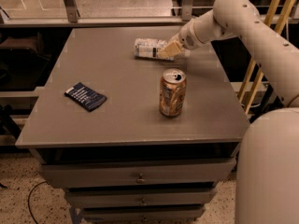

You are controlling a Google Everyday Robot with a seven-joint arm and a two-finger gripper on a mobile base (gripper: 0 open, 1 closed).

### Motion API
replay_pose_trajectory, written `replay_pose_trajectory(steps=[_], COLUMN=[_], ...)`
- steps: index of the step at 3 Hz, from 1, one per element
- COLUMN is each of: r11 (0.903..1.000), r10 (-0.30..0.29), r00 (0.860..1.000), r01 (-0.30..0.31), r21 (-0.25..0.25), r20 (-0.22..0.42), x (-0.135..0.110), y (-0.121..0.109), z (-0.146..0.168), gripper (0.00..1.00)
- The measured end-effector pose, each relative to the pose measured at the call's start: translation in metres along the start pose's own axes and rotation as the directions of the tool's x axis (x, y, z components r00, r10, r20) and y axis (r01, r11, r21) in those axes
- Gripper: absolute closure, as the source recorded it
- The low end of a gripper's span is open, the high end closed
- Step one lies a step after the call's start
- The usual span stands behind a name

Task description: Move orange can near blue plastic bottle

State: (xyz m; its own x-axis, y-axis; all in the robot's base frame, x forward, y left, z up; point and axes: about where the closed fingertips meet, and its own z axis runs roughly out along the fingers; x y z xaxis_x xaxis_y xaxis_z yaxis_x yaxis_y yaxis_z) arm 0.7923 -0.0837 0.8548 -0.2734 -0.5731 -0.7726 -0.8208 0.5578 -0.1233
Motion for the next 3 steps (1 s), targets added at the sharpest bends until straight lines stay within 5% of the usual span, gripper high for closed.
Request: replay_pose_trajectory(steps=[2,3], r11=[0.9982,0.9833], r10=[-0.058,-0.182], r00=[0.997,0.981], r01=[0.057,0.181], r21=[-0.020,-0.020], r20=[-0.057,-0.073], x=[0.002,-0.007], y=[0.018,0.056], z=[-0.018,-0.080], gripper=[0.87,1.00])
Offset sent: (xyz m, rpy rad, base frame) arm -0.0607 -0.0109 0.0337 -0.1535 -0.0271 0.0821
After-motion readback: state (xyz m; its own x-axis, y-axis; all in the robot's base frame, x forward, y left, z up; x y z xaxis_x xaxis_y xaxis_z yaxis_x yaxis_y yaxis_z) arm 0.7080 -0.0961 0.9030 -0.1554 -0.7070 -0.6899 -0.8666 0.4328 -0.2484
